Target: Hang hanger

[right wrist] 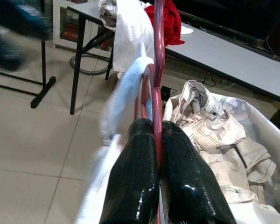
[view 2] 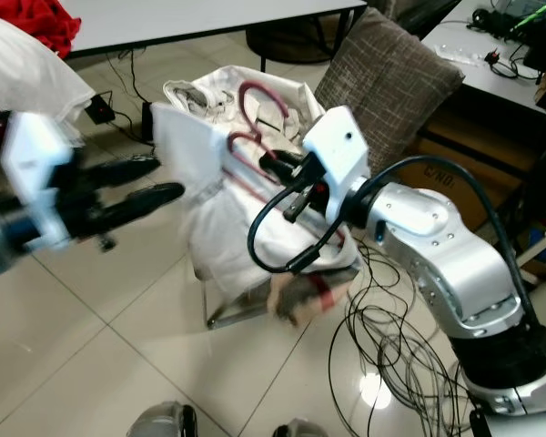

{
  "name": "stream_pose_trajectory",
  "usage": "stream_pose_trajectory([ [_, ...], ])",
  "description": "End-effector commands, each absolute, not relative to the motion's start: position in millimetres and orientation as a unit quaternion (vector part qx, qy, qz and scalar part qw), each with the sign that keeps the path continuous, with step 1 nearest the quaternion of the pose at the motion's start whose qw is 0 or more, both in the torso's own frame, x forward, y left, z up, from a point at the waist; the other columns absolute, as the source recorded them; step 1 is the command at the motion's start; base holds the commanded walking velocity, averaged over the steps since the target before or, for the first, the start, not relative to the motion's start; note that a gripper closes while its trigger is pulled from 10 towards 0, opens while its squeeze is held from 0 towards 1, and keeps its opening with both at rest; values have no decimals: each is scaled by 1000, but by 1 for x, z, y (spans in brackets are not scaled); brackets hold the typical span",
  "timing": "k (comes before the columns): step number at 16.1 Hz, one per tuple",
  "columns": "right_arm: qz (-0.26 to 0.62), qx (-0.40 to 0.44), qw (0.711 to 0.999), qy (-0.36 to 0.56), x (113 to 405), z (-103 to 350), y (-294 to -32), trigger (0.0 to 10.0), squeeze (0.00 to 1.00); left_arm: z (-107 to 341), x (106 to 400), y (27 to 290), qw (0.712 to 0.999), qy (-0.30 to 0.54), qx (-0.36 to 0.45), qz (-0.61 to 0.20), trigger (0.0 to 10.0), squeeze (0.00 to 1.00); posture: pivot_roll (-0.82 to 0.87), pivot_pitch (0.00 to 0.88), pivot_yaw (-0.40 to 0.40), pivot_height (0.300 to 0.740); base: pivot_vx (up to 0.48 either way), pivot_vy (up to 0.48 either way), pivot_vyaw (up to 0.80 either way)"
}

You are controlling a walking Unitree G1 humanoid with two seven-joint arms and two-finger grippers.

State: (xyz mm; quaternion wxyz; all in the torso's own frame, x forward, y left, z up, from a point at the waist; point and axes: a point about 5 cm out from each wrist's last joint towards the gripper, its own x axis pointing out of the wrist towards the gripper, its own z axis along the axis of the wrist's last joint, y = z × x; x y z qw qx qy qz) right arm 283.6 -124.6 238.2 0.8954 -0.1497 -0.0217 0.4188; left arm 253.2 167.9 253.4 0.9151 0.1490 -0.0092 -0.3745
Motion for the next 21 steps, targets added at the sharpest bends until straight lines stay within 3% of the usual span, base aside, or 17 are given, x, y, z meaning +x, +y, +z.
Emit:
stream_pose_trajectory([
  [1, 429, -173, 886, -44, 281, 245, -121, 10000, 0, 259, 261, 167, 921, -28, 167, -350, 10000, 0, -13, 52, -58, 740, 0, 0, 0],
  [3, 437, -215, 873, -30, 278, 236, -123, 10000, 0, 278, 270, 165, 928, -74, 123, -343, 10000, 0, -17, 56, -56, 740, 0, 0, 0],
  [7, 453, -221, 863, -31, 276, 236, -122, 10000, 0, 281, 264, 149, 890, -62, 92, -442, 10000, 0, -12, 58, -58, 740, 0, 0, 0],
  [8, 465, -215, 858, -36, 275, 239, -120, 10000, 0, 276, 259, 147, 867, -19, 76, -492, 10000, 1000, -9, 56, -57, 740, 0, 0, 0],
  [10, 480, -215, 850, -37, 274, 241, -119, 10000, 0, 274, 258, 150, 851, 8, 78, -518, 10000, 1000, -6, 54, -57, 740, 0, 0, 0],
  [13, 535, -223, 814, -29, 269, 244, -118, 10000, 0, 273, 270, 163, 827, 34, 107, -551, 10000, 1000, 0, 49, -58, 740, 0, 0, 0],
  [14, 561, -230, 795, -23, 265, 245, -117, 10000, 0, 273, 277, 168, 815, 38, 112, -568, 10000, 867, 0, 48, -58, 740, 0, 0, 0],
  [15, 571, -235, 786, -20, 264, 245, -116, 10000, 0, 272, 277, 168, 801, 49, 114, -585, 10000, 0, -4, 46, -54, 740, 0, 0, 0],
  [21, 611, -282, 740, 1, 259, 245, -113, 10000, 0, 280, 287, 158, 722, 88, 135, -673, 10000, 0, -13, 43, -40, 740, 0, 0, 0],
])
